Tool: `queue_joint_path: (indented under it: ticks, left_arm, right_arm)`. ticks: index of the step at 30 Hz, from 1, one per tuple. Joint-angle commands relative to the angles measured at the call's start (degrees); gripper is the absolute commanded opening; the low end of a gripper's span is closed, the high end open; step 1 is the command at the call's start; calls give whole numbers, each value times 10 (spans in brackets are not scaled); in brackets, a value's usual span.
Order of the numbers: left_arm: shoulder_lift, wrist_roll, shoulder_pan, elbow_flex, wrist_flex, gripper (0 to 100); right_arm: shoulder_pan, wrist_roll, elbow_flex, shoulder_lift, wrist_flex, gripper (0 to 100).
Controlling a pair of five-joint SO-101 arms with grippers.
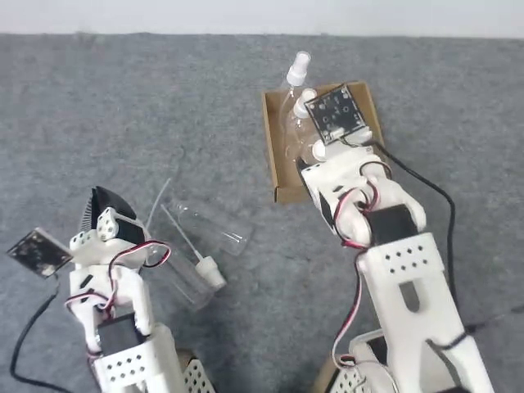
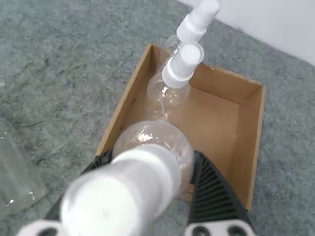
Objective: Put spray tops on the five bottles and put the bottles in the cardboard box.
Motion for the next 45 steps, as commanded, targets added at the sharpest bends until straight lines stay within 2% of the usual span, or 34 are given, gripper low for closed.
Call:
queue_joint_path:
  ticks: [1,13,21,28,45]
  left_arm:
    - [-9,-4,-2,-7,2,12]
    - [-9,-4,-1,-7,2,12]
    - [-9,-4,-1,-7,2,12]
    - [-9,-4,-3,-7,2,12]
    - [-9,-4,-3,-7,2,12]
  right_arm:
    - [1,-7,-41,14,-36,7]
    - [0,-8,-41,87,-79,7]
    - [-39,-8,-46,149,-91,7]
    - [-36,-40,-47,204,-127,7]
    - [-36,-43,-47,294,-152,11]
